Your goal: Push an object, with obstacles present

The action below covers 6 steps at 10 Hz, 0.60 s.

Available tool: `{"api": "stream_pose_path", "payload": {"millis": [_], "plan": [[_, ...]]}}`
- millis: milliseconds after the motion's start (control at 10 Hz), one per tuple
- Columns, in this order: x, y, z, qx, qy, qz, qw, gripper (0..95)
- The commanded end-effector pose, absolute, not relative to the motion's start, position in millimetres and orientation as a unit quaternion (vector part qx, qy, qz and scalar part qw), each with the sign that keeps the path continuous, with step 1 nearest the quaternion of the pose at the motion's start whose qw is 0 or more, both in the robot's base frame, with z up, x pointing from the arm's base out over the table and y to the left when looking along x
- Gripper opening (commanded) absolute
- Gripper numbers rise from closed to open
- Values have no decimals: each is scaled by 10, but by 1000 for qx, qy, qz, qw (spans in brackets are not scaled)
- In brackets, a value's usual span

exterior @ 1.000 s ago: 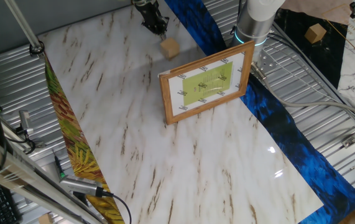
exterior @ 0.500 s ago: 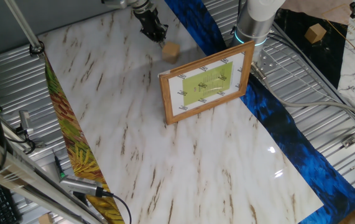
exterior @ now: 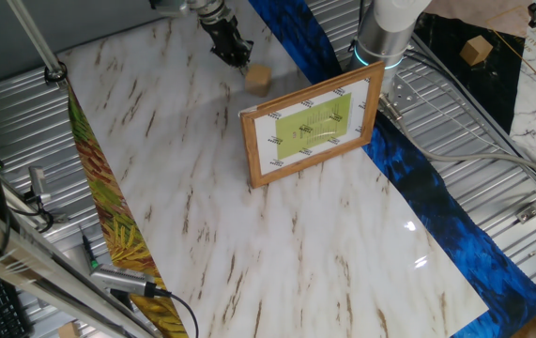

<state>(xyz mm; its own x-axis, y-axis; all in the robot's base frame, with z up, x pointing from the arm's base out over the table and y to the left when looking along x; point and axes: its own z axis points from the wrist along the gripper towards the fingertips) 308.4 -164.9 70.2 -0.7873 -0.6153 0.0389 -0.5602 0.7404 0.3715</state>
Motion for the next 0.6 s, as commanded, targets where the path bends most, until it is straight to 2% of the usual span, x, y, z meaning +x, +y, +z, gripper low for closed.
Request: {"api": "stream_pose_path", "payload": {"millis": [100,600], "plan": [[3111,-1603,722,312,-930,-176,80,0],[3318,-1115,770,285,-938,-178,86,0]]}}
